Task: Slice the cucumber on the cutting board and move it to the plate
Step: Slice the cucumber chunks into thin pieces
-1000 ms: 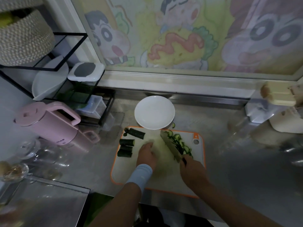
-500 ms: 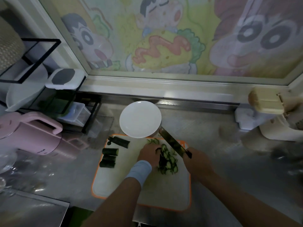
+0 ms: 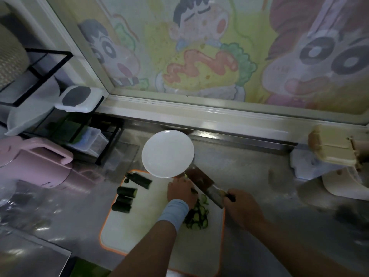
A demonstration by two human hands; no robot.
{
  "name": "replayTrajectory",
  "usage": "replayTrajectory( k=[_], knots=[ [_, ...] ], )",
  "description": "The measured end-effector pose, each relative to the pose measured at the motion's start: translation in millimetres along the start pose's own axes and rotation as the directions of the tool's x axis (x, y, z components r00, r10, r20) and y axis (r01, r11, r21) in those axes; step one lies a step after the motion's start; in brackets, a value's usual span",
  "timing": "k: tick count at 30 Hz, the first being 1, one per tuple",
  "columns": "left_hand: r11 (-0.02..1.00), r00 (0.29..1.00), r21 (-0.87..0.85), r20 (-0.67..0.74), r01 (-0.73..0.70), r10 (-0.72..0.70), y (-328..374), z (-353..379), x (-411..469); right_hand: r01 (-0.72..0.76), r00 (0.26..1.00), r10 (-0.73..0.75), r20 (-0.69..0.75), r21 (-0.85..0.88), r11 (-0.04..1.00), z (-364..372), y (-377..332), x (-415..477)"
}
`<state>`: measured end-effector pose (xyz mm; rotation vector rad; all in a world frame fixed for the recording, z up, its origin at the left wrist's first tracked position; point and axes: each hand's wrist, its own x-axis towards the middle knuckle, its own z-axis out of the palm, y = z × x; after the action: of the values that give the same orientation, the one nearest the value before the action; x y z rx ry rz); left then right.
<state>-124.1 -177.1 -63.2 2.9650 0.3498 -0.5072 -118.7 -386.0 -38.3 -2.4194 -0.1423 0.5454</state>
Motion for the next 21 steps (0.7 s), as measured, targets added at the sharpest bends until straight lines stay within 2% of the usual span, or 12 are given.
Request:
replayTrajectory(
  k=[4, 6, 8, 10, 12, 16, 21],
  knots=[
    [0.973, 0.995, -0.226, -0.075, 0.046, -0.065, -3.1, -10.4, -11.3, -0.006, 1.000, 0.006, -0.008, 0.004, 1.000, -3.7, -1.5, -1.4],
    [0.919, 0.984, -0.387, -0.118, 0.077, -0.133, -11.1, -9.4, -17.3, -0.007, 1.000, 0.008, 0.005, -0.021, 1.000, -3.8, -4.2, -1.9],
    [0.764, 0.968, -0.636, -0.103, 0.112, -0.228, -22.2, -9.0, -24.0, 0.003, 1.000, -0.002, 0.025, -0.057, 0.998, -3.5, -7.4, -2.8],
    [0.634, 0.964, -0.766, -0.081, 0.101, -0.252, -35.4, -8.9, -31.3, 0.012, 0.999, -0.008, 0.044, -0.092, 0.996, -2.2, -10.5, -4.0],
    [0.630, 0.967, -0.771, -0.075, 0.098, -0.243, -47.0, -9.4, -36.2, 0.000, 0.999, 0.005, 0.041, -0.101, 0.995, -0.6, -11.4, -6.2],
    [0.658, 0.968, -0.728, 0.027, 0.191, -0.250, -61.6, -11.7, -37.1, 0.009, 0.999, -0.006, 0.032, -0.117, 0.993, -1.5, -11.8, -12.6],
    [0.723, 0.984, -0.671, 0.063, 0.166, -0.167, -59.1, -16.5, -37.5, 0.034, 0.998, -0.025, 0.058, -0.170, 0.985, -8.5, -11.4, -21.4]
  ],
)
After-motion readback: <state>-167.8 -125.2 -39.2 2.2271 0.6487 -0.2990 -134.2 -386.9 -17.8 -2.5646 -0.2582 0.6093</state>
